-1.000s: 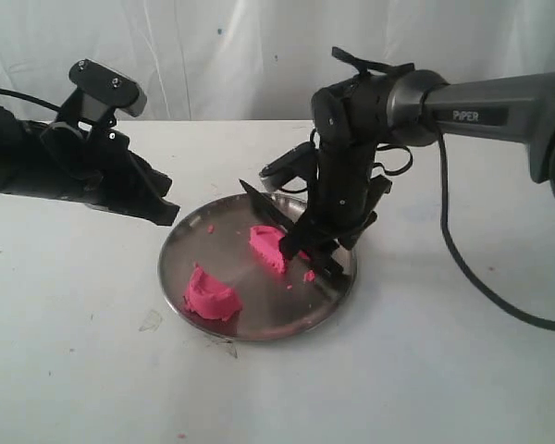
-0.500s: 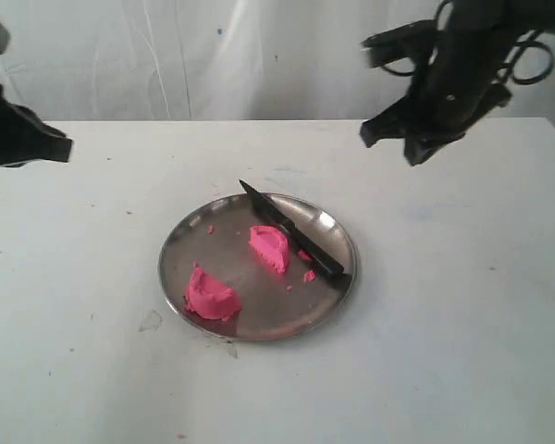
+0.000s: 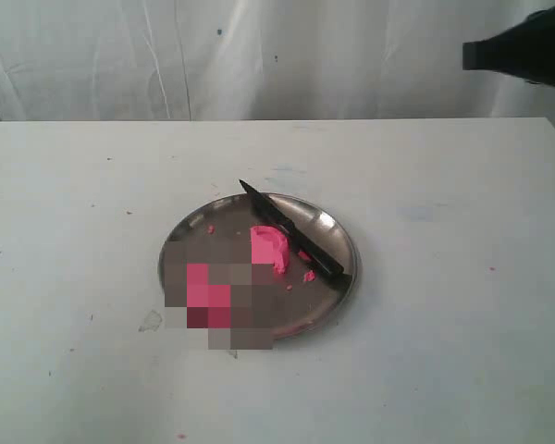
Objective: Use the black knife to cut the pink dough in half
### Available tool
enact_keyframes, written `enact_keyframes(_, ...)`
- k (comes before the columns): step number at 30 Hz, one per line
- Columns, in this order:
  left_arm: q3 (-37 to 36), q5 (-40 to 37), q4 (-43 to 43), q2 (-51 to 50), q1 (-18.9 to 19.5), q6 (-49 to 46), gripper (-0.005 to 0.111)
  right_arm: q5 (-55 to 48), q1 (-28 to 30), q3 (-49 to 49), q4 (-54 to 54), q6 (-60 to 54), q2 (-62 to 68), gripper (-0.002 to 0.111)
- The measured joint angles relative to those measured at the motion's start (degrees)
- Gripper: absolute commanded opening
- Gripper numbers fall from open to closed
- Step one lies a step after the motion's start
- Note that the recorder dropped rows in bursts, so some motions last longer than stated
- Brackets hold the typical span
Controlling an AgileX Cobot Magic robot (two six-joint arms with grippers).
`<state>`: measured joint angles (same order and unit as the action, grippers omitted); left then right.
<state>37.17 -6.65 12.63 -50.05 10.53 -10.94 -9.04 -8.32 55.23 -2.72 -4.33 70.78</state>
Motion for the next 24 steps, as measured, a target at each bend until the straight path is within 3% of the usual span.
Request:
enact_keyframes(5,-6.4,4.1,0.0,10.2,0.0,0.0,0.0,11.4,0.0,-12.9,0.8,0.0,-10.4,0.0)
enact_keyframes(11,-8.7,3.8,-0.1,18.7,0.0,0.2,0.0,20.0,0.0,-20.3,1.3,0.0,-22.9,0.0)
enact_keyframes(24,-8.7,0.7,-0.1,37.2,0.0,2.6,0.0,15.6,0.0,-22.8,1.3,-0.3,-41.7,0.0)
